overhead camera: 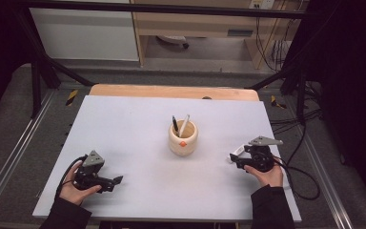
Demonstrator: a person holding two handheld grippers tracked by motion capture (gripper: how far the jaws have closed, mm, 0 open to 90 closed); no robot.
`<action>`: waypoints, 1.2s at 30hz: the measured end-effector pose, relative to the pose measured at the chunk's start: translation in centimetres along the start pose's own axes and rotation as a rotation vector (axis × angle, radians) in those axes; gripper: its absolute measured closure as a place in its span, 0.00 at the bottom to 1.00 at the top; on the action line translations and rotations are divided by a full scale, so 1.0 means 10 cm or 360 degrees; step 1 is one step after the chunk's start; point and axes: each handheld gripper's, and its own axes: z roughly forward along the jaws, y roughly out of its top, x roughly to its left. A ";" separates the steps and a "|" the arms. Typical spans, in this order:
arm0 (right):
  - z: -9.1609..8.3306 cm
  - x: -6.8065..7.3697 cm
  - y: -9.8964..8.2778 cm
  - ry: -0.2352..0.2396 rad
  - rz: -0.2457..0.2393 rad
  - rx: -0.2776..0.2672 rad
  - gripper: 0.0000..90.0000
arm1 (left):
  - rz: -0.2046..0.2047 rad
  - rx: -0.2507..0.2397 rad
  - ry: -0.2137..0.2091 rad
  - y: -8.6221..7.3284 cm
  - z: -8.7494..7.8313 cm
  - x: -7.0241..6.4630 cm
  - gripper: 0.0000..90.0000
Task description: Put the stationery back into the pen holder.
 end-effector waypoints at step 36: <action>0.37 -0.58 0.04 -0.0173 -0.0062 0.0072 1.00 | 0.0008 0.0010 -0.0016 -0.01 0.02 -0.01 0.04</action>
